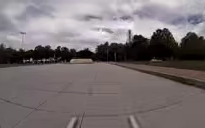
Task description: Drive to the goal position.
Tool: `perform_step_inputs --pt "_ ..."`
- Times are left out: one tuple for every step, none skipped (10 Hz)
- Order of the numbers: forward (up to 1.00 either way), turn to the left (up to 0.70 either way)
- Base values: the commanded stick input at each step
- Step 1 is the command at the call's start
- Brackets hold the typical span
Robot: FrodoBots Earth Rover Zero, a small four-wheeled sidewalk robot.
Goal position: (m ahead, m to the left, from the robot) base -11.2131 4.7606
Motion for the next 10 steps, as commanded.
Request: perform_step_inputs --pt "0.7 0.36" --pt "0.7 0.36" --pt "0.7 0.36" --pt "0.7 0.36" --pt "0.7 0.36" --pt "0.7 0.36" --pt "0.7 0.36" --pt "0.7 0.36" --pt "0.7 0.36" --pt "0.7 0.36"
